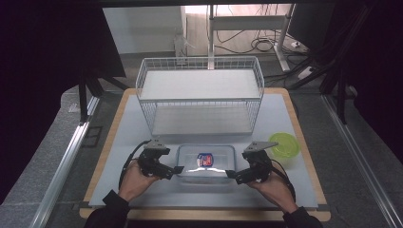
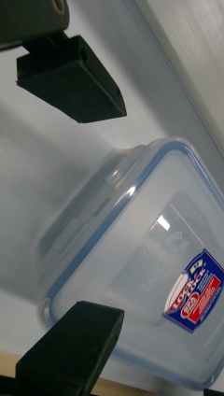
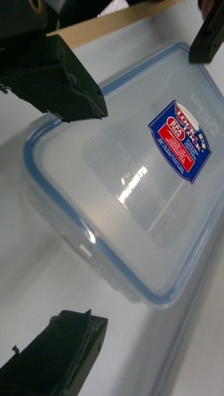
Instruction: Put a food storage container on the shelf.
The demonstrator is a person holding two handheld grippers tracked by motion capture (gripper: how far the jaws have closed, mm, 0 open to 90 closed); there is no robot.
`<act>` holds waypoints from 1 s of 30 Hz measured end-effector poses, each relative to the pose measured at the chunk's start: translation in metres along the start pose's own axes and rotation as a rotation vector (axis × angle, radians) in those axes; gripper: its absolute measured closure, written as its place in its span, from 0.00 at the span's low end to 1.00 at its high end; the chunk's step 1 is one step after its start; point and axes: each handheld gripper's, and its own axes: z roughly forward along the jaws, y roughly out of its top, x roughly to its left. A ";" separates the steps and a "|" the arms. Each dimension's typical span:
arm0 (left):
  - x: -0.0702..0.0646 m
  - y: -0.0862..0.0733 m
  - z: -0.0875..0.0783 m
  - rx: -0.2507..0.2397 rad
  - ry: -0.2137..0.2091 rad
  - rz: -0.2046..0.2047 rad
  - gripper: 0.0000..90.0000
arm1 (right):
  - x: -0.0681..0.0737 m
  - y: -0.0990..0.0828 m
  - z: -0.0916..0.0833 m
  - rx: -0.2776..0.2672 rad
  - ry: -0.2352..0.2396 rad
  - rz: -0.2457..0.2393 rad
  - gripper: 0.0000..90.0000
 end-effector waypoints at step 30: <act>-0.005 -0.015 0.000 0.004 -0.185 -0.146 0.24 | -0.005 -0.003 0.005 0.080 0.160 0.155 0.26</act>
